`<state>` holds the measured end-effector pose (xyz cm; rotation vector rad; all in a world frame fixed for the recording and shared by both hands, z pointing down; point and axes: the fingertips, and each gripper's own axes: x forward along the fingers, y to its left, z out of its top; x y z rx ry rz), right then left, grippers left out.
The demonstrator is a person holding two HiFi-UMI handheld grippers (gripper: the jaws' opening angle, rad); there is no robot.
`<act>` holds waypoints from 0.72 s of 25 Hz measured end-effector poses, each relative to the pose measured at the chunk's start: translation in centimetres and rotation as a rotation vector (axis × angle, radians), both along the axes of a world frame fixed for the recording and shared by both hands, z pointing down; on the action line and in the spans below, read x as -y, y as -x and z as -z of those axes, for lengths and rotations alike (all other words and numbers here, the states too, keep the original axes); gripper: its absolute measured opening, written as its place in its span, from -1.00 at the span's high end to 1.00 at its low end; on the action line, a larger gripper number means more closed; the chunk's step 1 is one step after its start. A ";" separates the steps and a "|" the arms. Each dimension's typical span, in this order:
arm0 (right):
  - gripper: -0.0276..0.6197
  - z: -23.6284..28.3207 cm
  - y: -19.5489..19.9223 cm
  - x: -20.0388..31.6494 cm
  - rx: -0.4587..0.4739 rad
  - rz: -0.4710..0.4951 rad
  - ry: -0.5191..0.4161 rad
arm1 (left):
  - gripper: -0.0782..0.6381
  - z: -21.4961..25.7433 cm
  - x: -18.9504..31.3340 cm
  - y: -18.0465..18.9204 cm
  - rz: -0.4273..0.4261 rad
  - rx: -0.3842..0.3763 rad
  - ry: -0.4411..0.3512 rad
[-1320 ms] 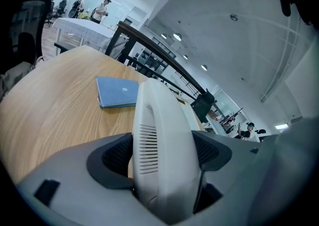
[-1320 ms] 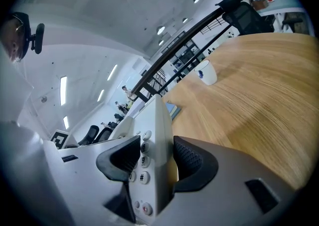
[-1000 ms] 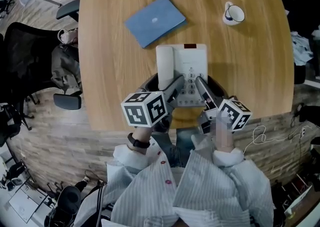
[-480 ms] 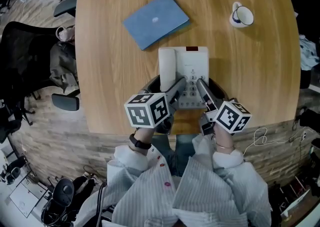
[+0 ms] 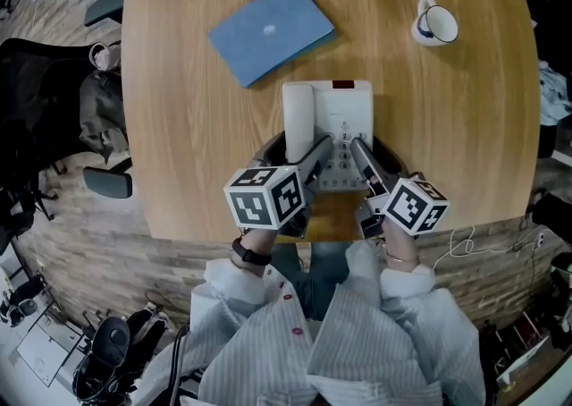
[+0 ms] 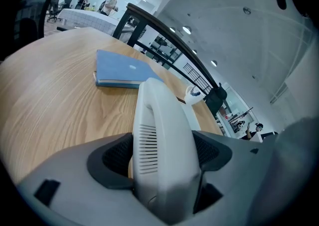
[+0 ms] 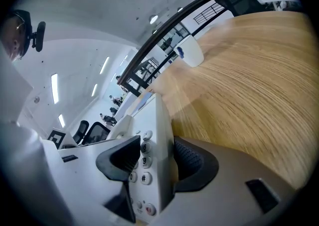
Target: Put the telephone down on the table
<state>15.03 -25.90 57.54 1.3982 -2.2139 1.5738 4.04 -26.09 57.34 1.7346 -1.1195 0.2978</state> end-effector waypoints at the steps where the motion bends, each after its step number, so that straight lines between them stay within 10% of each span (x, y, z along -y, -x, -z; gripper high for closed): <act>1: 0.23 -0.1 -0.1 0.1 -0.001 0.005 -0.004 | -0.27 -0.1 0.0 -0.1 0.001 0.002 -0.005; 18: 0.23 -1.1 0.2 0.6 -0.033 0.057 -0.018 | -0.26 -1.0 0.6 -0.1 0.005 0.029 -0.052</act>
